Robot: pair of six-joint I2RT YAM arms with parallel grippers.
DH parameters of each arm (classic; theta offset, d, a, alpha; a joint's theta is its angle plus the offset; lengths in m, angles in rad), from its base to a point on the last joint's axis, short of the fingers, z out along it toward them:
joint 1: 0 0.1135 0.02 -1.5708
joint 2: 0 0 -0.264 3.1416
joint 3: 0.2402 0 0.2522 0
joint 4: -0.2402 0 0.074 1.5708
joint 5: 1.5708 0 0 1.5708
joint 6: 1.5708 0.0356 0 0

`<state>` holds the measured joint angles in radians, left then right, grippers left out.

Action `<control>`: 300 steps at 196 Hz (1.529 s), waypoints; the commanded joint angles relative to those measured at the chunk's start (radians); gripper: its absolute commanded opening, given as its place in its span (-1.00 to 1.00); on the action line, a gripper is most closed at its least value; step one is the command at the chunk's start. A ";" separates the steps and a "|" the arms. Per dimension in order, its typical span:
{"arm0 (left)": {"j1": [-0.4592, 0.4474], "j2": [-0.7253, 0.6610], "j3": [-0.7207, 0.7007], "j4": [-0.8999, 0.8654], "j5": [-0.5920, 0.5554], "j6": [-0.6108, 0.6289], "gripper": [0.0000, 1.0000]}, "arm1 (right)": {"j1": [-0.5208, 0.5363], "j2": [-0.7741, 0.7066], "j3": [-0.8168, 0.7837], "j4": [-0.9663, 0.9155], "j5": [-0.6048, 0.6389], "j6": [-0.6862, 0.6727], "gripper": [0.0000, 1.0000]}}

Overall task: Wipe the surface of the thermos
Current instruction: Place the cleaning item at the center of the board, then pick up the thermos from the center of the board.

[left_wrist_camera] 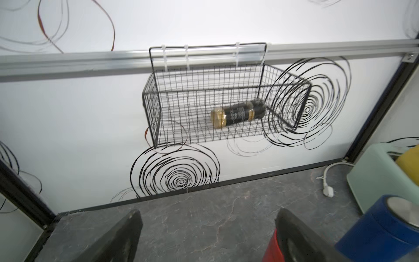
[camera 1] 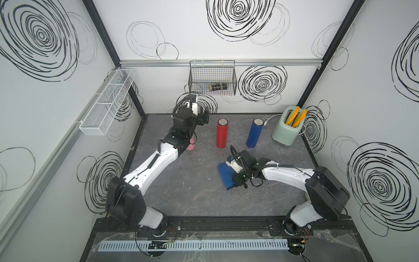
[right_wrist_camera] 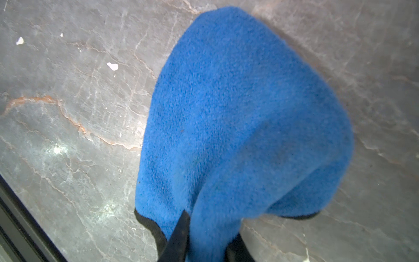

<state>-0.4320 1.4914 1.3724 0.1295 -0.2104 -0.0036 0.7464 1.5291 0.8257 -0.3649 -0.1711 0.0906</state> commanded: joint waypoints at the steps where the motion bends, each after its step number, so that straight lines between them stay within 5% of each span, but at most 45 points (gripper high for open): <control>1: -0.017 0.074 0.162 -0.226 0.122 0.062 0.92 | 0.005 -0.045 -0.016 -0.002 -0.006 0.009 -0.52; 39: -0.035 0.241 0.432 -0.478 0.195 0.108 0.93 | 0.004 -0.077 -0.034 -0.005 0.006 0.018 -0.51; 152: -0.118 0.563 0.837 -0.822 0.230 0.196 0.99 | 0.005 -0.150 -0.068 0.004 -0.025 0.048 -0.53; 300: -0.116 0.723 0.991 -0.976 0.304 0.225 0.94 | 0.011 -0.143 -0.070 -0.008 -0.026 0.069 -0.51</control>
<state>-0.5507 2.1887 2.3325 -0.8253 0.0662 0.1955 0.7475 1.3991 0.7567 -0.3637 -0.1909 0.1467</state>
